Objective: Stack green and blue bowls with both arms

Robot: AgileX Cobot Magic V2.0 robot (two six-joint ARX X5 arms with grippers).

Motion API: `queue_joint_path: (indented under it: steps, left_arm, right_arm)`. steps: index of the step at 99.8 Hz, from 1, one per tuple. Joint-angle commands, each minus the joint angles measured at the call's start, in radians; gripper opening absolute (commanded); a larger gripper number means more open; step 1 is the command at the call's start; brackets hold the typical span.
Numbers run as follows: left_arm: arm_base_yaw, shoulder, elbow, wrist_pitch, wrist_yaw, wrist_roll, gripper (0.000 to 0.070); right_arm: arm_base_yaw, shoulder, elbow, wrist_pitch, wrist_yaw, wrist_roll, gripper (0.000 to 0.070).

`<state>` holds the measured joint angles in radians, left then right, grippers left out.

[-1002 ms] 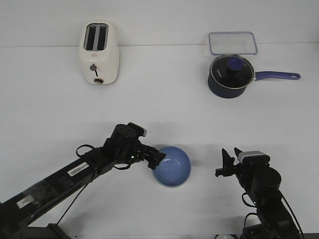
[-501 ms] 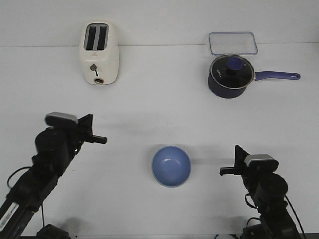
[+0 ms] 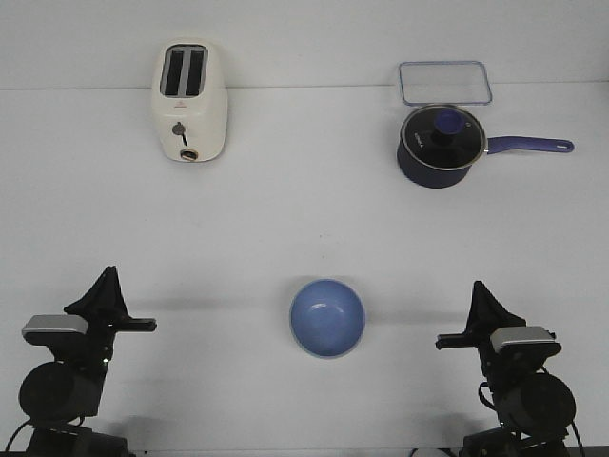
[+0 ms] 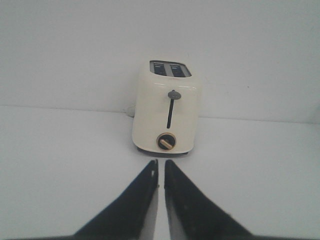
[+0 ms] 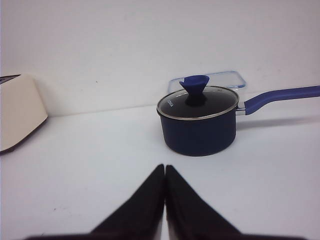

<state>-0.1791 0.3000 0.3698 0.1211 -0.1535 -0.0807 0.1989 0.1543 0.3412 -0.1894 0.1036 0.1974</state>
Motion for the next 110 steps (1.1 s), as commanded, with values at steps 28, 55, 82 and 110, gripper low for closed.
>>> queue_joint_path:
  steps: [28, 55, 82, 110]
  left_arm:
    - [-0.002, -0.027, 0.011, 0.011, 0.0, -0.011, 0.0015]
    - [-0.002, -0.027, 0.011, 0.01, 0.0, -0.008, 0.0015]
    - [0.069, -0.082, -0.09, 0.014, 0.089, 0.091, 0.0015]
    - [0.167, -0.244, -0.311, 0.054, 0.166, 0.076, 0.0015]
  right_arm:
    - [0.002, 0.003, -0.003, 0.014, 0.002, -0.011, 0.0]
    - [0.002, 0.003, -0.003, 0.014, 0.002, -0.011, 0.0]
    - [0.002, 0.003, -0.003, 0.014, 0.002, -0.011, 0.0]
    - [0.002, 0.003, -0.003, 0.015, 0.002, -0.011, 0.0]
